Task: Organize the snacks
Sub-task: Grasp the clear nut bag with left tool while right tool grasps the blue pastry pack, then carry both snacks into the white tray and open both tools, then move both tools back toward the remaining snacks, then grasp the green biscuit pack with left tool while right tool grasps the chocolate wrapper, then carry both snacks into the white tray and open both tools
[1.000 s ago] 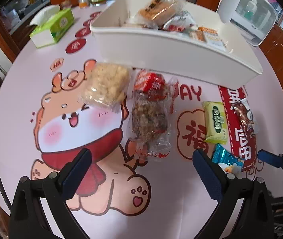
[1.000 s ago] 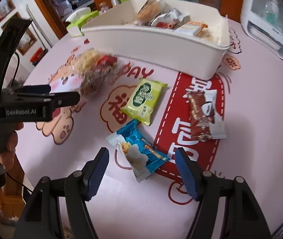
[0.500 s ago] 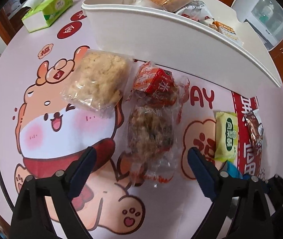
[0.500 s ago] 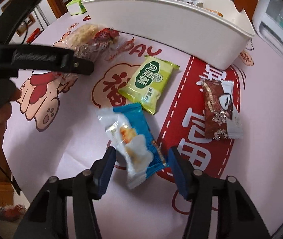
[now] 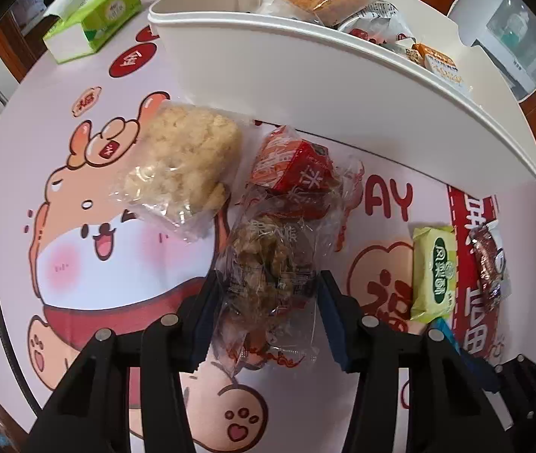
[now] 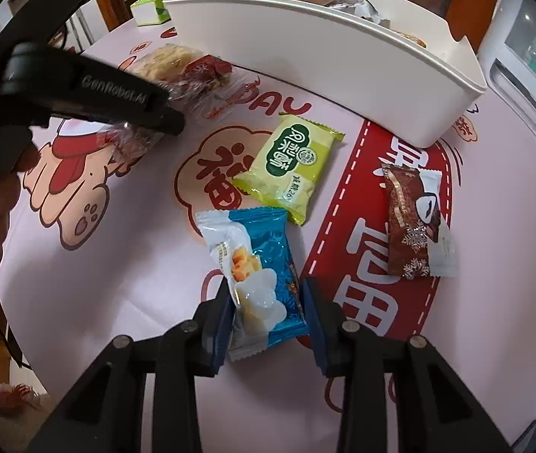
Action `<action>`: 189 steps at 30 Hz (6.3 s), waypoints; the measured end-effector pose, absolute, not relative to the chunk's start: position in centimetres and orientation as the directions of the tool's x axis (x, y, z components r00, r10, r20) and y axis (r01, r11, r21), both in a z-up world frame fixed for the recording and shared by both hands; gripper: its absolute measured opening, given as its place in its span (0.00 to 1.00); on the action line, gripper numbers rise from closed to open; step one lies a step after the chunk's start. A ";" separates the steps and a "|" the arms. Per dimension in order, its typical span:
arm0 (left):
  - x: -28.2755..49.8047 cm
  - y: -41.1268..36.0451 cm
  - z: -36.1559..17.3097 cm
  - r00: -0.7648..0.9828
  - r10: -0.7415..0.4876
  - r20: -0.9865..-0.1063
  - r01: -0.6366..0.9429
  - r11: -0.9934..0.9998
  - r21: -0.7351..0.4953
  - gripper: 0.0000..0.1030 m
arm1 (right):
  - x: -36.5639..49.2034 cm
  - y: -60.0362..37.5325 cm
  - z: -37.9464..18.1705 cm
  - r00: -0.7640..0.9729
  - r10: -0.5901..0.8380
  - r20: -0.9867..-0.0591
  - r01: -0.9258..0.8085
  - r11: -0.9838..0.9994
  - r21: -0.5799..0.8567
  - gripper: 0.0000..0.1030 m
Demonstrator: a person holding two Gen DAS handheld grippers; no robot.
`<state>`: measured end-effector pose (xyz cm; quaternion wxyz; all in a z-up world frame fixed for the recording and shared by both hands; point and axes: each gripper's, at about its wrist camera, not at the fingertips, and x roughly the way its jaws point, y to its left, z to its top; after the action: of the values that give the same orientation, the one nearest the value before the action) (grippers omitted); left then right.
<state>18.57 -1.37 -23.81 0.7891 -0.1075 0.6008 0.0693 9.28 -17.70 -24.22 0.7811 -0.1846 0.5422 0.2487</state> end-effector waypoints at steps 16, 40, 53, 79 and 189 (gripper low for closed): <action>9.7 -0.5 -19.6 0.276 -0.018 -0.961 -0.202 0.976 -0.076 0.47 | 7.6 -18.9 -20.9 0.260 0.264 -0.929 -0.598 0.799 0.060 0.32; 19.9 2.1 6.0 0.718 0.108 -0.688 -0.111 0.993 0.040 0.47 | 20.3 -19.7 4.4 0.703 0.341 -0.624 -0.418 0.908 0.026 0.33; 31.1 0.9 5.6 0.700 0.044 -0.713 0.003 0.998 0.065 0.48 | 29.9 -17.6 6.7 0.710 0.213 -0.671 -0.402 0.905 -0.138 0.33; 35.6 0.7 -3.0 0.547 0.079 -0.833 0.033 0.993 0.115 0.86 | 34.1 -16.3 -4.6 0.463 0.197 -0.864 -0.384 0.923 0.005 0.60; 12.7 -7.4 -10.0 0.444 -0.069 -0.894 -0.035 0.995 -0.095 0.34 | 11.7 -23.6 -10.9 0.381 0.473 -0.794 -0.504 0.827 0.251 0.11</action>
<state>12.66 -7.40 -10.02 0.8481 -0.0496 0.5274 -0.0100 11.68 -23.65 -10.94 0.8308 -0.0163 0.4722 0.2941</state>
